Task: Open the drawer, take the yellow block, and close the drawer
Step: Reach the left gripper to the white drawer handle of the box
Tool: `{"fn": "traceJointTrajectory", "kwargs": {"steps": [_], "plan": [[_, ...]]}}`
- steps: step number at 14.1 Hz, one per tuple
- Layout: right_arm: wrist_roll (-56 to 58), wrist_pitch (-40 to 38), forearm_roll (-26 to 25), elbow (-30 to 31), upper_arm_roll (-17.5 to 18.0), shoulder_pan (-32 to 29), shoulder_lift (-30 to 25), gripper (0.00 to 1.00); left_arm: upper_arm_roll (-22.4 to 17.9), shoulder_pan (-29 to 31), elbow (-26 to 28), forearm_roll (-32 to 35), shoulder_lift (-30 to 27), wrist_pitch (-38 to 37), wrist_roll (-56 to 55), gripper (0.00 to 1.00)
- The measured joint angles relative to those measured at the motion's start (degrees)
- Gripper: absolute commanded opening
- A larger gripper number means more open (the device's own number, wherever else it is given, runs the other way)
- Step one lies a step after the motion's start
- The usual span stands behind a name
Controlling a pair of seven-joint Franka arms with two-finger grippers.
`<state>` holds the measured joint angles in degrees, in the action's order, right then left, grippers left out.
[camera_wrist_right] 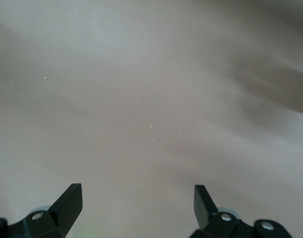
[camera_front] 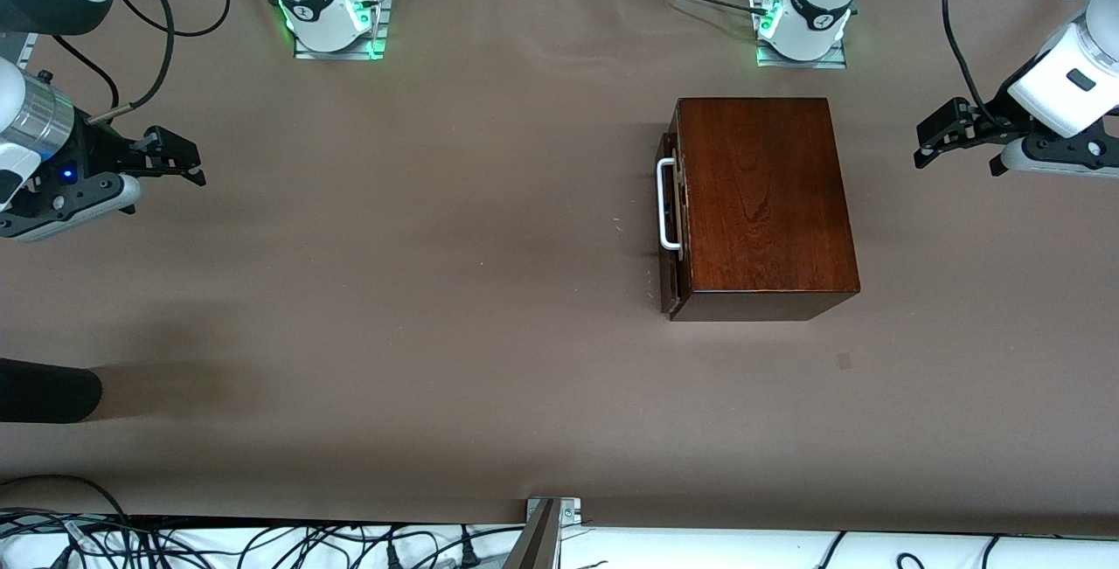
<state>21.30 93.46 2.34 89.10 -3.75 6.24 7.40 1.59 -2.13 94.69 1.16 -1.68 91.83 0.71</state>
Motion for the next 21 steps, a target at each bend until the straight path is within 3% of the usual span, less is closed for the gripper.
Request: {"fn": "traceJointTrajectory", "kwargs": {"steps": [7, 11, 17, 21], "plan": [[0.26, -0.07, 0.03, 0.00, 0.00, 0.00, 0.15, 1.00, 0.00, 0.00, -0.01, 0.00, 0.00, -0.59, 0.00, 1.00], [0.35, -0.12, 0.07, 0.00, 0.04, 0.02, 0.18, 1.00, 0.88, -0.04, -0.08, 0.00, 0.00, -6.36, 0.00, 1.00], [0.35, -0.14, 0.08, -0.01, 0.96, 0.41, 0.20, 1.00, 1.71, -0.12, -0.13, 0.00, 1.73, -8.48, -0.05, 1.00], [0.36, -0.14, 0.08, -0.02, 0.96, 0.43, 0.20, 1.00, 4.32, -0.25, -0.17, -0.02, 3.29, -9.86, -0.09, 1.00]]}}
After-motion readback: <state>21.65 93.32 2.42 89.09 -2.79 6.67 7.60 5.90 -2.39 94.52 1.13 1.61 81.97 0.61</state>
